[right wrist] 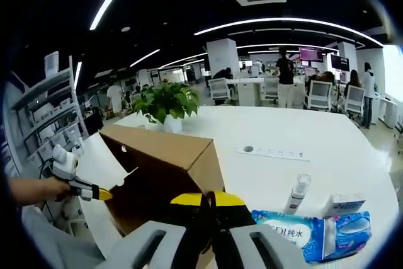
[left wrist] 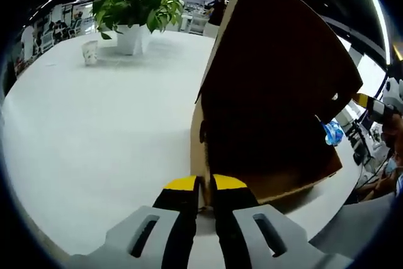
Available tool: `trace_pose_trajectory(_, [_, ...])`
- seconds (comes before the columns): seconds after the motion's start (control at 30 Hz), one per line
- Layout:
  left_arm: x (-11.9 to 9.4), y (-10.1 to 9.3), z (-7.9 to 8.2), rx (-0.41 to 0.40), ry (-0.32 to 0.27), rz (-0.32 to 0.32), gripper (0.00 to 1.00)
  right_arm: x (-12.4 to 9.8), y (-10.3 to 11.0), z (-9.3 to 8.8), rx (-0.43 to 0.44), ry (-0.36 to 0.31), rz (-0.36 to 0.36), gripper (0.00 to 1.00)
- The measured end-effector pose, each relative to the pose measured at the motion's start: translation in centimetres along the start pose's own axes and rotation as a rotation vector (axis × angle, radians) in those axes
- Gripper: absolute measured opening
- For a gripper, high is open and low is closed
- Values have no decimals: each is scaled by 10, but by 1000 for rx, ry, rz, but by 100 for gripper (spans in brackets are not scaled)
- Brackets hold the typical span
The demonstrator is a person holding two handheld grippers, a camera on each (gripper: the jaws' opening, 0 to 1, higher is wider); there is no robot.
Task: Operate the shoe box by opening the lid, removing the specified soft item, and placing it in the target area until the item is outside and the box remains undamaged.
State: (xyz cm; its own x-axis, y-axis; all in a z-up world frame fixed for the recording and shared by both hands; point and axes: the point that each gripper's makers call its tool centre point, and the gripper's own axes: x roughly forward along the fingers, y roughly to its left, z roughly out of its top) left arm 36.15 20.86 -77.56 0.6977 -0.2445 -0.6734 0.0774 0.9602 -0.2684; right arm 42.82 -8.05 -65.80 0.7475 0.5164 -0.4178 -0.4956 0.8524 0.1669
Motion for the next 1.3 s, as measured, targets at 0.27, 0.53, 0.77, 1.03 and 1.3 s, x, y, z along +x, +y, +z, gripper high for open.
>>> trace_pose_trajectory(0.27, [-5,-2,6,25,-20,-4,5,-4,4,-12,6,9,7,0])
trace_pose_trajectory(0.53, [-15,-8,30,57,-78,-24,7,-7,8,-22,21,16,9,0])
trace_pose_trajectory(0.77, [-25,-18,44,100,-111,-52,10,-11,11,-34,31,31,17,0])
trace_pose_trajectory(1.03, [-28,-26,52,127,-151,-82,11,-15,14,-52,32,56,19,0])
trace_pose_trajectory(1.3, [-29,-33,51,152,-156,-104,11,-17,16,-72,48,91,34,0])
